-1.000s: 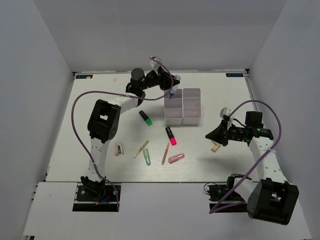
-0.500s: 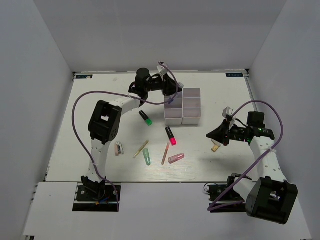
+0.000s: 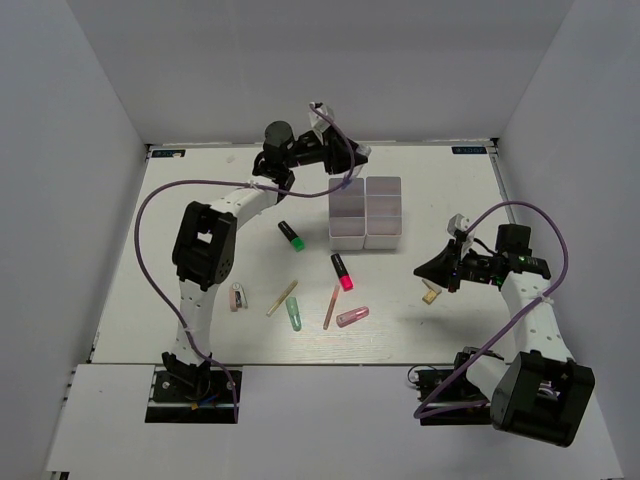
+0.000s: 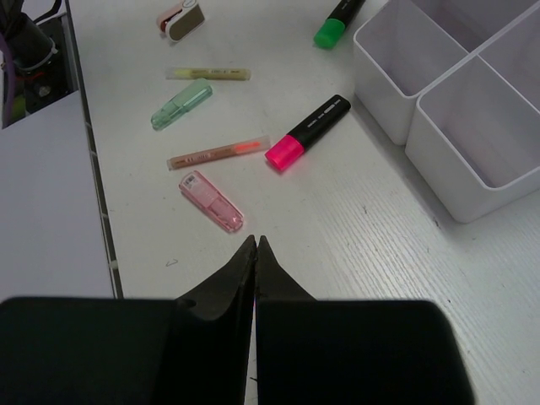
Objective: Sort the stationery into containers
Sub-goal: Place the stationery in the storage box.
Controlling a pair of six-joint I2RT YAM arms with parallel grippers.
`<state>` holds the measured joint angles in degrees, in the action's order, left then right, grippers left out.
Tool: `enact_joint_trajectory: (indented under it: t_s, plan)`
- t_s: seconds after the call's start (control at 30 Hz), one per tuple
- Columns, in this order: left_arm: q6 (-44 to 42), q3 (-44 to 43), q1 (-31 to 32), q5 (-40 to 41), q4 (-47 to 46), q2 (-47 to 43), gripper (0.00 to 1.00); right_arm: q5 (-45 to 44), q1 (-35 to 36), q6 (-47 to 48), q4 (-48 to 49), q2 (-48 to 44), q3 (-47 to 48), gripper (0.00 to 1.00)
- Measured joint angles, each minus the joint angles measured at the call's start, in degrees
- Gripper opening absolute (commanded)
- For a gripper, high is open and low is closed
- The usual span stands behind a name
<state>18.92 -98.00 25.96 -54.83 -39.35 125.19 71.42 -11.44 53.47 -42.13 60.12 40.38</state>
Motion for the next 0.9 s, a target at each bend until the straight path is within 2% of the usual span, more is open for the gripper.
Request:
enact_joint_trajectory:
  t_s: [0.17, 0.43, 0.67, 0.9]
  plan:
    - [-5.55, -1.44, 0.0, 0.13, 4.57, 0.0, 0.01, 0.57, -0.63, 0.46, -0.22, 0.0, 0.0, 0.0]
    - [-18.93, 0.52, 0.44, 1.57, 11.37, 0.0, 0.01, 2.03, -1.46, 2.73, -2.19, 1.42, 0.0, 0.0]
    - [-24.0, 0.94, 0.55, 1.7, 11.58, 0.02, 0.01, 2.71, -2.27, 5.35, -5.18, 2.8, 0.0, 0.0]
    - [-24.46, 3.8, 0.55, 2.12, 9.88, 0.68, 0.01, 3.45, -3.15, 7.41, -7.63, 3.43, 0.02, 0.0]
